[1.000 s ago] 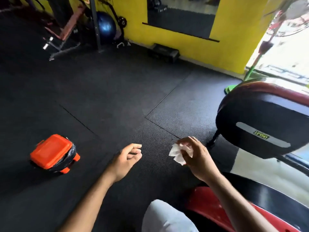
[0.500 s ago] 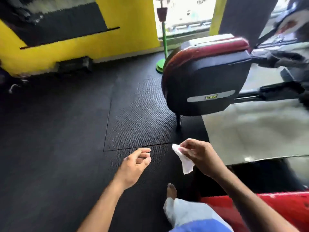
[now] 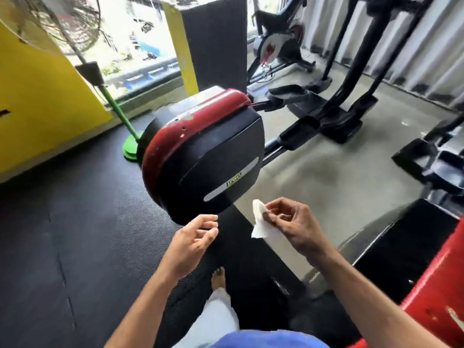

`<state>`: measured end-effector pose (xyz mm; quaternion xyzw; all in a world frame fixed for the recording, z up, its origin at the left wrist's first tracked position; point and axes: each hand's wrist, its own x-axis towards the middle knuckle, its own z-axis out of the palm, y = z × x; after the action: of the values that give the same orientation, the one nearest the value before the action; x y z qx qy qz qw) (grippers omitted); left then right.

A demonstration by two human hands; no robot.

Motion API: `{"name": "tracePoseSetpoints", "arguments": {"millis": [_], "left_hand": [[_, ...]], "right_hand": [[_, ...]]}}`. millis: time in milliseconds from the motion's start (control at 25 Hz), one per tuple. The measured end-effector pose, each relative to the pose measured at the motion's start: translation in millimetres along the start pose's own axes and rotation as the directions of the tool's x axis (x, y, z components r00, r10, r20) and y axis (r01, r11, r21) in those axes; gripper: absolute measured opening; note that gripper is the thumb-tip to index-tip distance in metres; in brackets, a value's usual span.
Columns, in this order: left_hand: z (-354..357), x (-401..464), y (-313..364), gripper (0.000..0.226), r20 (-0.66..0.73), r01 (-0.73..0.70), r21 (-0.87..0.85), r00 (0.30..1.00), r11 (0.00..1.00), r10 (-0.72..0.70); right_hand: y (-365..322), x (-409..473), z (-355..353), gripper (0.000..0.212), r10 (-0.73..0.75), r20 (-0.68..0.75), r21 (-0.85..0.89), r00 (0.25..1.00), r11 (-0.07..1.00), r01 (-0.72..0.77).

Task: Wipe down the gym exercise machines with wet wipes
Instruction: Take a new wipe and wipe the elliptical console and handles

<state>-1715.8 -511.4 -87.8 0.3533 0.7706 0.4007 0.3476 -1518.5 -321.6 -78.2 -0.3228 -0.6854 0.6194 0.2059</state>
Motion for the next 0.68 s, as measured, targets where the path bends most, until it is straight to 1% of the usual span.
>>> {"name": "tracePoseSetpoints", "arguments": {"millis": [80, 200, 280, 360, 440, 520, 640, 680], "left_hand": [[-20.2, 55.3, 0.9, 0.026, 0.042, -0.033, -0.030, 0.999, 0.999, 0.034], [-32.2, 132.6, 20.9, 0.025, 0.111, -0.103, 0.002, 0.989, 0.995, 0.102], [-25.6, 188.8, 45.0, 0.024, 0.167, -0.169, 0.040, 0.973, 0.985, 0.161], [-7.7, 247.5, 73.6, 0.023, 0.244, -0.256, 0.124, 0.945, 0.959, 0.220], [17.8, 295.9, 105.8, 0.026, 0.309, -0.347, 0.165, 0.907, 0.923, 0.286], [48.6, 338.2, 131.1, 0.026, 0.381, -0.400, 0.158, 0.868, 0.903, 0.318], [101.2, 386.3, 168.7, 0.025, 0.487, -0.416, 0.129, 0.817, 0.900, 0.308], [122.9, 404.1, 180.2, 0.024, 0.527, -0.433, 0.131, 0.792, 0.892, 0.307]], "right_hand": [[-3.7, 33.1, 0.1, 0.019, 0.016, -0.094, 0.014, 0.995, 1.000, -0.015], [-22.8, 77.3, -16.2, 0.019, 0.026, -0.201, 0.042, 0.979, 0.999, -0.018], [-35.3, 101.6, -39.5, 0.021, 0.016, -0.319, 0.059, 0.948, 0.998, 0.003], [-39.1, 112.6, -67.3, 0.016, 0.073, -0.477, 0.127, 0.876, 0.992, -0.014], [-31.3, 119.7, -95.6, 0.008, 0.109, -0.607, 0.155, 0.788, 0.988, -0.017], [-18.6, 127.9, -124.0, 0.011, 0.139, -0.676, 0.177, 0.723, 0.984, -0.024], [3.6, 148.4, -171.5, 0.010, 0.185, -0.760, 0.189, 0.623, 0.980, -0.062], [11.0, 157.6, -191.9, 0.013, 0.196, -0.782, 0.195, 0.592, 0.979, -0.066]]}}
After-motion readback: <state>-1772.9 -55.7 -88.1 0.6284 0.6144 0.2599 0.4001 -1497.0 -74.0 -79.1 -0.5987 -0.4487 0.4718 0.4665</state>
